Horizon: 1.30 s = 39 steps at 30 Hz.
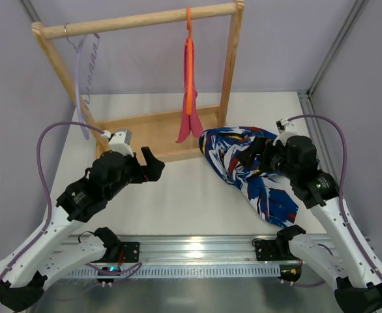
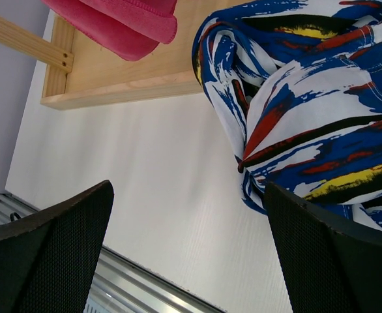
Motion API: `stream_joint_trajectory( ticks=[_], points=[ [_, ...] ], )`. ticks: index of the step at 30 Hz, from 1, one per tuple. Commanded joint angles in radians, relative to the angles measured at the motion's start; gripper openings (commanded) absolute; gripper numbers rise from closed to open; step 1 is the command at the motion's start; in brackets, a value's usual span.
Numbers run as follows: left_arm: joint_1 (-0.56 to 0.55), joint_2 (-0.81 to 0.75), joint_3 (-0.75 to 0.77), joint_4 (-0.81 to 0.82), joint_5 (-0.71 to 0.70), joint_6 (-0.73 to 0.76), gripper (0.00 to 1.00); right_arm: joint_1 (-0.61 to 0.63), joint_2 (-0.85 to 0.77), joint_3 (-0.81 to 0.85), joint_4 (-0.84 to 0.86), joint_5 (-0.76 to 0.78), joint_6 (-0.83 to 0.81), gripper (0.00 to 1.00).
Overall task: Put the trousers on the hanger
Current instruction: Fold the trousers
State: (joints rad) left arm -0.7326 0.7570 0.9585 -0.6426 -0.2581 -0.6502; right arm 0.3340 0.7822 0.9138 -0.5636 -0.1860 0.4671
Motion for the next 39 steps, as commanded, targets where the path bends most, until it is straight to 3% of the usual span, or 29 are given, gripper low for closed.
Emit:
stream_joint_trajectory(
  ticks=[1,5,12,14,19,22,23,24,25,28,30,34,36,38,39],
  points=[
    [-0.001,0.002,-0.007,0.011,-0.029,0.009,1.0,0.003,0.044,0.01,0.041,0.022,0.005,1.0],
    [-0.002,0.011,-0.012,0.009,-0.039,0.02,1.0,0.002,0.12,0.037,0.05,0.031,-0.004,1.0],
    [-0.001,0.065,-0.023,0.021,0.006,-0.002,1.0,0.003,0.373,0.103,0.063,0.313,0.091,0.99],
    [-0.001,0.085,-0.029,0.024,0.037,-0.002,1.0,0.003,0.436,0.103,0.068,0.377,0.1,0.95],
    [-0.001,0.082,-0.066,0.034,0.068,-0.011,1.0,0.003,0.535,0.018,0.12,0.329,0.071,0.85],
    [-0.001,0.065,-0.107,0.053,0.056,-0.029,1.0,0.022,0.577,-0.044,0.175,0.228,0.068,0.69],
    [-0.001,0.058,-0.115,0.07,0.048,-0.034,1.0,0.06,0.569,-0.053,0.183,0.226,0.065,0.54],
    [-0.002,0.058,-0.128,0.075,0.045,-0.04,1.0,0.083,0.56,-0.059,0.185,0.227,0.062,0.46],
    [-0.001,0.056,-0.132,0.078,0.042,-0.051,1.0,0.106,0.548,-0.067,0.185,0.229,0.061,0.29],
    [-0.001,0.059,-0.132,0.078,0.025,-0.069,1.0,0.244,0.477,-0.082,0.185,0.217,0.068,0.04],
    [-0.001,0.056,-0.132,0.077,0.016,-0.075,1.0,0.356,0.422,-0.085,0.162,0.238,0.093,0.04],
    [-0.001,0.05,-0.139,0.084,0.011,-0.089,0.99,0.431,0.329,-0.119,0.107,0.283,0.157,0.06],
    [-0.001,0.05,-0.152,0.087,0.013,-0.095,0.99,0.431,0.278,-0.127,0.056,0.321,0.189,0.35],
    [-0.001,0.051,-0.167,0.1,0.016,-0.097,0.99,0.433,0.217,-0.107,-0.019,0.45,0.226,0.51],
    [-0.001,0.054,-0.173,0.11,0.017,-0.097,0.99,0.43,0.203,-0.096,-0.041,0.497,0.231,0.54]
  ],
)
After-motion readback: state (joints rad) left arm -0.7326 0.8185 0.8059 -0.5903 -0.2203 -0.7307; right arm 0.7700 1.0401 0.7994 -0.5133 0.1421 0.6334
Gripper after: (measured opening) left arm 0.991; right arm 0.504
